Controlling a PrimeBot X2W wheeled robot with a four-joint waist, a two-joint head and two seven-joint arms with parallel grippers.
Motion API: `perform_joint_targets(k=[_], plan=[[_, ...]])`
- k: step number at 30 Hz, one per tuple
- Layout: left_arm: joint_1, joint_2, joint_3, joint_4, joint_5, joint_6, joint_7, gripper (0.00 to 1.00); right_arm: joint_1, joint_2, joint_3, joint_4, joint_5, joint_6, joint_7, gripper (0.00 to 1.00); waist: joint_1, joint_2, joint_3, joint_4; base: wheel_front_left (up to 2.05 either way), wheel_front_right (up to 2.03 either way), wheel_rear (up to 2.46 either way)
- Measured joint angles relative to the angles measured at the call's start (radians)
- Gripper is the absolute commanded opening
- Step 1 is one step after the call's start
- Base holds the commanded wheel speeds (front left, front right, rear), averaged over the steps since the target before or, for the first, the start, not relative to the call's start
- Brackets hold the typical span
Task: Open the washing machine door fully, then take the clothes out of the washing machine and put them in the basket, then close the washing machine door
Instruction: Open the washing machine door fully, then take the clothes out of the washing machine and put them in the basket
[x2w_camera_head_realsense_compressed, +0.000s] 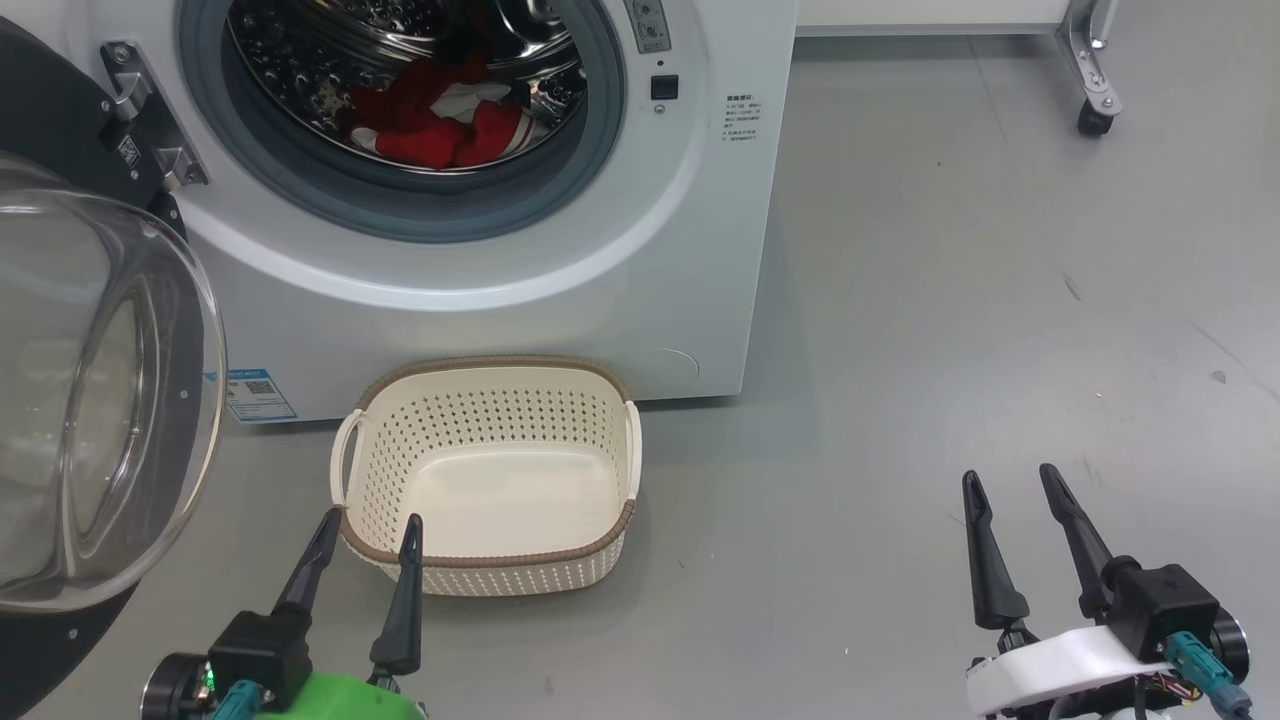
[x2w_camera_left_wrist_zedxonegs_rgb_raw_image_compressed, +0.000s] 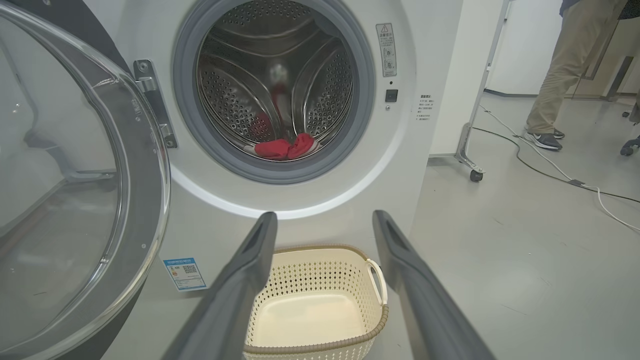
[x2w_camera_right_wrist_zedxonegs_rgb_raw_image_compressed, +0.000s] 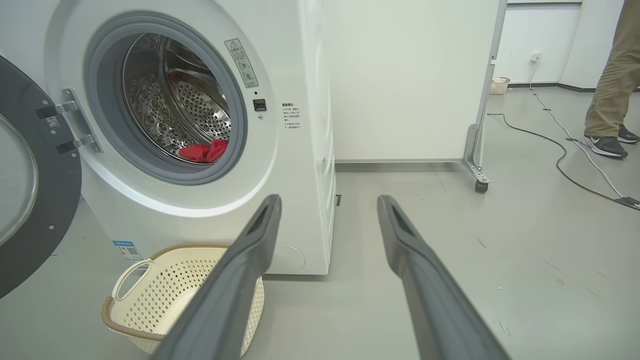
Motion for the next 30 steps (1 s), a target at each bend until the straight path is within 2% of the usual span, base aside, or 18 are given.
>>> perform_joint_targets(k=[30], plan=[[0.01,0.0,-0.016,-0.022,0.0,0.009,0.021,1.0,0.027,0.001,0.012,-0.023,0.01,-0.025,0.0,1.0,0.0,0.0,-0.004,-0.005,0.0,0.0,0.0]])
